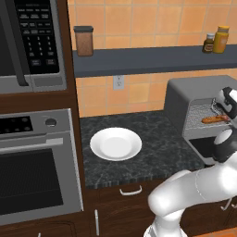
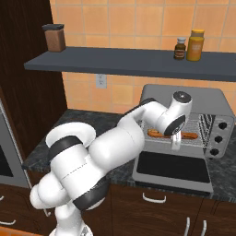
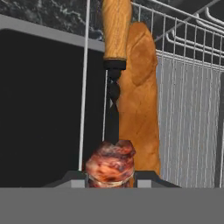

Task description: Pick up the kebab skewer and baguette bread, and place them inside the toaster oven. Close the toaster oven door and start by setting the timer.

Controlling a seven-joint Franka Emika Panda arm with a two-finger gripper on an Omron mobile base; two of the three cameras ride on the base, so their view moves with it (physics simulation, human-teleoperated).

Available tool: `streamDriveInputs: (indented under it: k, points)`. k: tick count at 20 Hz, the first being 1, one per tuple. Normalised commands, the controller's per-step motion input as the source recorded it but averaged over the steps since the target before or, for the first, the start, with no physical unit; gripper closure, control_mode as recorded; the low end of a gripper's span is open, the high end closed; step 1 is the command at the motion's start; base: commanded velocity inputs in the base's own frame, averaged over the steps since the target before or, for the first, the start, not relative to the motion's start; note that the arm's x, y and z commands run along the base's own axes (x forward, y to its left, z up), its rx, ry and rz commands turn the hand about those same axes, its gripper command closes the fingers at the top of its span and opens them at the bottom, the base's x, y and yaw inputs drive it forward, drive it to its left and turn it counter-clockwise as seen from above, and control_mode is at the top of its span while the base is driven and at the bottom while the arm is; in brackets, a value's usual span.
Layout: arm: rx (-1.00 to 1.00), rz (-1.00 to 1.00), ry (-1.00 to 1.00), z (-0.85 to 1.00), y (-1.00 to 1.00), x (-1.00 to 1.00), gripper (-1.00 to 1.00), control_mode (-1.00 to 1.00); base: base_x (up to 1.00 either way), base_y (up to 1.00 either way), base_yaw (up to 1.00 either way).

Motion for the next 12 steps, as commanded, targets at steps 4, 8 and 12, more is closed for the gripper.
streamDriveInputs:
  k: [4,8,12]
  points:
    - [0.00,0.00,0.03,-0.09,0.00,0.06,1.00,-1.00,0.00,0.00,0.00]
    - [0.00,0.00,0.03,-0.12,0.00,0.00,1.00,-1.00,0.00,0.00,0.00]
    - [0.00,0.00,0.01,-0.06,0.00,0.00,1.00,-1.00,0.00,0.00,0.00]
